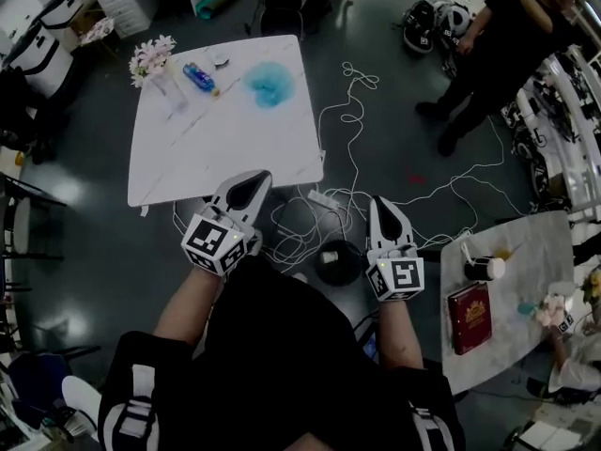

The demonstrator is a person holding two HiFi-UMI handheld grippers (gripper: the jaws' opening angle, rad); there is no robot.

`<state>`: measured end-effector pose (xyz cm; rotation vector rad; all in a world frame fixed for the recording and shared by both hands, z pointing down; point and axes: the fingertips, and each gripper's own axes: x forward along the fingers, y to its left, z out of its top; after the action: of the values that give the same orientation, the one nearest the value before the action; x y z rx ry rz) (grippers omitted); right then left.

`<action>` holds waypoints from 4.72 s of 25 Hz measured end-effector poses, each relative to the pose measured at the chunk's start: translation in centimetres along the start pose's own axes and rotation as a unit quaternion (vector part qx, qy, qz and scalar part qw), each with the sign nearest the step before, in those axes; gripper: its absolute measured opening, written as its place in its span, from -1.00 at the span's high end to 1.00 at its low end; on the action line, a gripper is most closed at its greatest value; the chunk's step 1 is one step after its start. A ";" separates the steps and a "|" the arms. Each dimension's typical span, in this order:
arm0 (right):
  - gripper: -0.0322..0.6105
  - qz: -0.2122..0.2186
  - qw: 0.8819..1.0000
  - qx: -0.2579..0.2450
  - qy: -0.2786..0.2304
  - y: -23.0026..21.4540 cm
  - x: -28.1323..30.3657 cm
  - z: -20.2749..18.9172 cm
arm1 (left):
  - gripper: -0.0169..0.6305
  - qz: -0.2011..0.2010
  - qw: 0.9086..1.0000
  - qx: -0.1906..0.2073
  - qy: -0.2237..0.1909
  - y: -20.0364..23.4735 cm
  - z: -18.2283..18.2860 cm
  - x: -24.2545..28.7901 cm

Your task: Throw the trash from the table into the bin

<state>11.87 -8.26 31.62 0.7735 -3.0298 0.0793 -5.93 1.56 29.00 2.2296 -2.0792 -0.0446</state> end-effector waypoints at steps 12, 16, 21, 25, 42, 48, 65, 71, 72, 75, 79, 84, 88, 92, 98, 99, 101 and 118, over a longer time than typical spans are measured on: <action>0.89 0.072 0.997 0.008 0.017 5.3 9.8 0.5 | 0.90 0.065 0.998 -0.017 0.004 8.7 -1.2 -2.8; 0.89 0.071 0.997 -0.005 0.026 5.6 13.6 0.5 | 0.90 0.065 0.997 -0.028 0.007 12.5 -1.9 -1.0; 0.89 0.066 0.997 -0.013 0.047 5.1 19.0 0.2 | 0.90 0.040 0.999 -0.023 0.006 16.8 -1.5 2.8; 0.89 0.069 0.995 -0.022 0.066 5.4 24.1 -0.9 | 0.90 0.033 0.999 -0.012 0.003 20.6 -1.5 4.8; 0.88 0.132 0.966 -0.088 0.203 9.4 40.9 -13.5 | 0.90 0.083 0.995 -0.034 0.038 34.0 -5.4 3.8; 0.84 0.114 0.960 -0.087 0.240 9.2 44.3 -17.1 | 0.90 0.088 0.993 -0.045 0.056 37.1 -7.3 3.6; 0.26 0.054 0.925 -0.066 0.370 5.8 49.2 -26.8 | 0.90 0.091 0.988 -0.068 0.102 39.7 -10.4 4.6; 0.26 0.058 0.919 -0.101 0.377 6.5 49.9 -27.2 | 0.90 0.110 0.986 -0.066 0.102 40.9 -10.8 3.5; 0.26 0.058 0.918 -0.104 0.379 6.7 50.0 -27.3 | 0.90 0.110 0.987 -0.065 0.101 41.0 -10.8 3.3; 0.28 0.058 0.907 -0.119 0.400 7.0 50.4 -28.2 | 0.90 0.113 0.986 -0.066 0.107 41.2 -11.1 2.7; 0.76 0.049 0.895 -0.167 0.411 6.8 50.1 -28.0 | 0.90 0.124 0.984 -0.067 0.104 41.2 -10.7 2.3; 0.83 0.049 0.906 -0.169 0.385 7.4 49.3 -26.2 | 0.90 0.125 0.984 -0.058 0.109 40.6 -10.8 1.5; 0.84 0.044 0.919 -0.161 0.357 7.3 48.1 -23.9 | 0.90 0.117 0.987 -0.054 0.099 39.7 -10.1 1.8; 0.85 0.042 0.935 -0.152 0.318 7.7 46.7 -20.9 | 0.90 0.106 0.990 -0.043 0.088 38.1 -9.0 2.4; 0.85 0.037 0.946 -0.177 0.270 8.0 43.9 -15.5 | 0.90 0.091 0.993 -0.033 0.070 34.9 -7.2 2.6; 0.85 0.034 0.948 -0.178 0.262 7.7 43.2 -14.5 | 0.90 0.087 0.994 -0.029 0.067 34.2 -6.8 2.7; 0.85 0.027 0.951 -0.183 0.248 7.2 41.9 -12.6 | 0.90 0.079 0.995 -0.023 0.059 32.8 -5.8 2.9; 0.85 -0.077 0.956 -0.216 0.184 0.7 23.3 -2.5 | 0.90 -0.068 0.997 0.012 0.020 14.2 -1.9 8.2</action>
<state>-8.93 -18.67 34.68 0.8353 -2.4940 -0.3823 -19.34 -7.52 32.46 2.3616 -1.9164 0.0155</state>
